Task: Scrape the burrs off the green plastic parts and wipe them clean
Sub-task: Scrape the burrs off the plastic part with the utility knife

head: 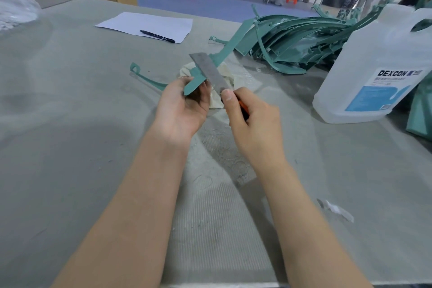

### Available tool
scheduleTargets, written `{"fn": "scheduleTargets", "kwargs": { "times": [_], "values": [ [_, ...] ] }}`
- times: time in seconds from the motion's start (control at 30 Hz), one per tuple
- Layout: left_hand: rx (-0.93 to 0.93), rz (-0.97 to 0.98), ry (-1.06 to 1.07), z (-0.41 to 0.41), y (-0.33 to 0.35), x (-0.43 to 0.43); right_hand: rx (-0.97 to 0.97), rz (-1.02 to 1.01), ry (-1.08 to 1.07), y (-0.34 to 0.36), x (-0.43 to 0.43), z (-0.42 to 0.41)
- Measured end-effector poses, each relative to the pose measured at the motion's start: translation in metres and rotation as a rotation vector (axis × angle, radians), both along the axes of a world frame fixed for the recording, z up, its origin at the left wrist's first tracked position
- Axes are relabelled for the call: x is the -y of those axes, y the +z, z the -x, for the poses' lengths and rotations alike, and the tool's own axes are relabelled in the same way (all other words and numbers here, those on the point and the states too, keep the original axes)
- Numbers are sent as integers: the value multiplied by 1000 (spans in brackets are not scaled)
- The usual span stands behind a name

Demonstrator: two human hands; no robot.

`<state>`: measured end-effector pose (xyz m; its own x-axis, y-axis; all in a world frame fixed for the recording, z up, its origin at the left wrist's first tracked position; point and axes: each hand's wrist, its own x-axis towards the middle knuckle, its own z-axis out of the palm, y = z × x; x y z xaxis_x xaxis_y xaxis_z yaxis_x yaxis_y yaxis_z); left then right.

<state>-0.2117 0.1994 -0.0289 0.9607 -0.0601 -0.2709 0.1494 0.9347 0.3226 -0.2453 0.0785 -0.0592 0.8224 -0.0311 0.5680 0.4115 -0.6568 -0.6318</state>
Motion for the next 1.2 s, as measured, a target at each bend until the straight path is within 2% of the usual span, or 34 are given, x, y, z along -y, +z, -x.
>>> {"fn": "scheduleTargets", "kwargs": {
  "times": [0.33,0.5,0.6,0.7,0.83,0.93,1.03,1.2],
  "values": [
    [-1,27,69,-3,1,1,20,88,83,-3,-2,0],
    [98,166,-29,6,2,0,-29,159,157,-7,-6,1],
    [141,143,-54,11,2,0,-52,153,209,-6,-8,2],
    [79,5,10,-1,-1,-1,-57,57,202,-1,-5,3],
    [-31,-86,73,-12,-8,-3,-44,-142,9,6,6,0],
    [-41,-172,109,-14,-9,-3,-75,-169,-109,7,16,-5],
    [26,-250,148,-15,-7,3,-103,-278,-101,10,16,-3],
    [261,-445,128,-5,-8,18,-196,-497,-35,15,17,-3]
  ]
}}
